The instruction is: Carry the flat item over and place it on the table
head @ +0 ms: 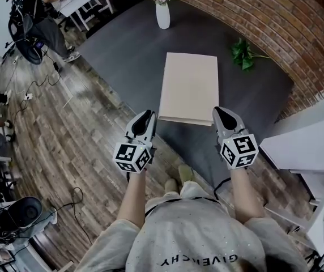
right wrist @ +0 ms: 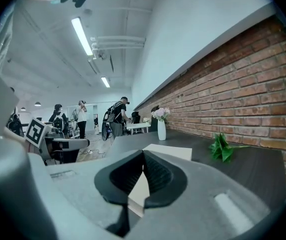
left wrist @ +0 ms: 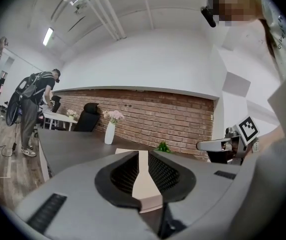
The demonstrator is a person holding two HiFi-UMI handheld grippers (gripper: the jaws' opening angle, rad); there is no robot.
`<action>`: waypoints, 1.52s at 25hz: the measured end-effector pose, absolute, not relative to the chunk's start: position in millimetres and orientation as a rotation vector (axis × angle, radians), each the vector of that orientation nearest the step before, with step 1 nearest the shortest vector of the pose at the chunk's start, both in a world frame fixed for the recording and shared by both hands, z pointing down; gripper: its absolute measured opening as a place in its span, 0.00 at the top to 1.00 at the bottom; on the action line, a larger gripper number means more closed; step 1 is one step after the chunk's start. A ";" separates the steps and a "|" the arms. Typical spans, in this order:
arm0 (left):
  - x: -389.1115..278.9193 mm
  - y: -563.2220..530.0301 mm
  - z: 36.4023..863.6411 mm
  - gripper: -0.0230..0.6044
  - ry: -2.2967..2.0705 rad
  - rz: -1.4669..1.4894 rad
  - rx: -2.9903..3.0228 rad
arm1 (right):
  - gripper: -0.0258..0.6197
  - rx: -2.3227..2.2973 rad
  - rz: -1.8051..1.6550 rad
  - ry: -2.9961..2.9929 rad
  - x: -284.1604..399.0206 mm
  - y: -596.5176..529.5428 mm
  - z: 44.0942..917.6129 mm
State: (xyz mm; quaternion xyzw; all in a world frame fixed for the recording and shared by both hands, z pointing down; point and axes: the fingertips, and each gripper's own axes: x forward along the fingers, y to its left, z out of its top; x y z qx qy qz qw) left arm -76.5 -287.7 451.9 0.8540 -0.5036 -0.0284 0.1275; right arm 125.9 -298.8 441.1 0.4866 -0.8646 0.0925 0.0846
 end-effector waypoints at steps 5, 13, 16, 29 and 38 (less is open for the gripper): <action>-71.1 -290.0 439.7 0.88 -1.453 -0.110 2.504 | 0.96 1.478 0.256 -2.597 129.8 -295.3 429.8; -68.6 -289.0 422.6 0.88 -1.450 -0.139 2.526 | 0.96 1.495 0.210 -2.611 128.4 -287.9 412.9; -66.4 -288.9 419.8 0.88 -1.452 -0.145 2.527 | 0.96 1.504 0.200 -2.619 130.2 -286.9 408.7; -63.5 -283.8 408.9 0.88 -1.450 -0.166 2.537 | 0.96 1.546 0.156 -2.626 132.8 -279.7 395.6; -67.0 -277.4 409.8 0.88 -1.449 -0.178 2.534 | 0.96 1.556 0.181 -2.627 129.3 -270.3 401.4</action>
